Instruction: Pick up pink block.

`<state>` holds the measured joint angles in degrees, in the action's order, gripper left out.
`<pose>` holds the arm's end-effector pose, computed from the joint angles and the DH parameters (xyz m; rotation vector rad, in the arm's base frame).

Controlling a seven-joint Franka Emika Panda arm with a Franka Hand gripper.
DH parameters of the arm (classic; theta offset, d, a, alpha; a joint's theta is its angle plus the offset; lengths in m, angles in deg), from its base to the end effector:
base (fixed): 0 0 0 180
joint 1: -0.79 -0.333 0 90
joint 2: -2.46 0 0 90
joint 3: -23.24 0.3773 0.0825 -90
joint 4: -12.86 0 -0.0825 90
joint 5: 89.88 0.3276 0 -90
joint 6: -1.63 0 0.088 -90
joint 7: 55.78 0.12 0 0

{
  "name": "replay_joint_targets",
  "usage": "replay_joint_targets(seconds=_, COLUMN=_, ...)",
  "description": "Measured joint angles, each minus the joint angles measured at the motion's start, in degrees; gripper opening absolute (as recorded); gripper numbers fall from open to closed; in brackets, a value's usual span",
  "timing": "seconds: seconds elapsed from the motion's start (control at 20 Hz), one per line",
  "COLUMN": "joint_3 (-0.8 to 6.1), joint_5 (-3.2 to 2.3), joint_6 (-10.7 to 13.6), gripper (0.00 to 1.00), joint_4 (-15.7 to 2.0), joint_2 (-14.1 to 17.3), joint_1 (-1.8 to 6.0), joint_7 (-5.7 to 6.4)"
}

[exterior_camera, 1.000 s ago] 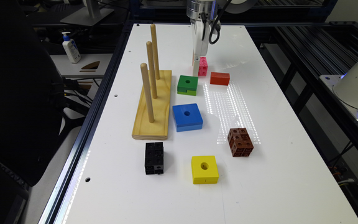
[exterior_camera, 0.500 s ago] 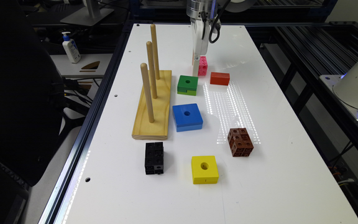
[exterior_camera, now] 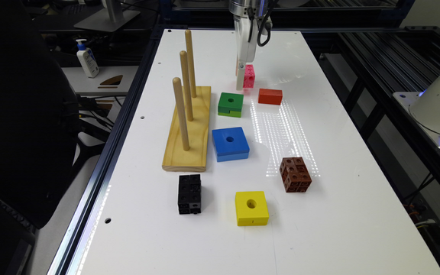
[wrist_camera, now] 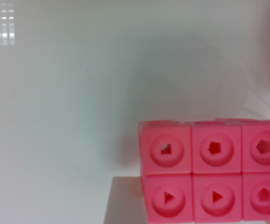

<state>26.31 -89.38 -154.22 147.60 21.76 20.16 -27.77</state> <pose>0.4911 -0.1446 0.2865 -2.8800 1.1915 -0.0462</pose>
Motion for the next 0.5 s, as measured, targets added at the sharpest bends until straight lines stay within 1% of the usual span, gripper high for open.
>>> replay_joint_targets(seconds=0.3, joint_3=0.0, joint_5=0.0, joint_6=4.38, gripper=0.0, joint_4=0.1, joint_2=-4.13, joint_1=0.0, joint_7=0.0)
replay_joint_targets(seconds=0.4, joint_3=0.0, joint_5=0.0, joint_6=4.89, gripper=0.0, joint_4=0.23, joint_2=-4.69, joint_1=0.0, joint_7=0.0)
replay_joint_targets(seconds=0.5, joint_3=0.0, joint_5=0.0, joint_6=4.9, gripper=0.0, joint_4=0.24, joint_2=-4.7, joint_1=0.0, joint_7=0.0)
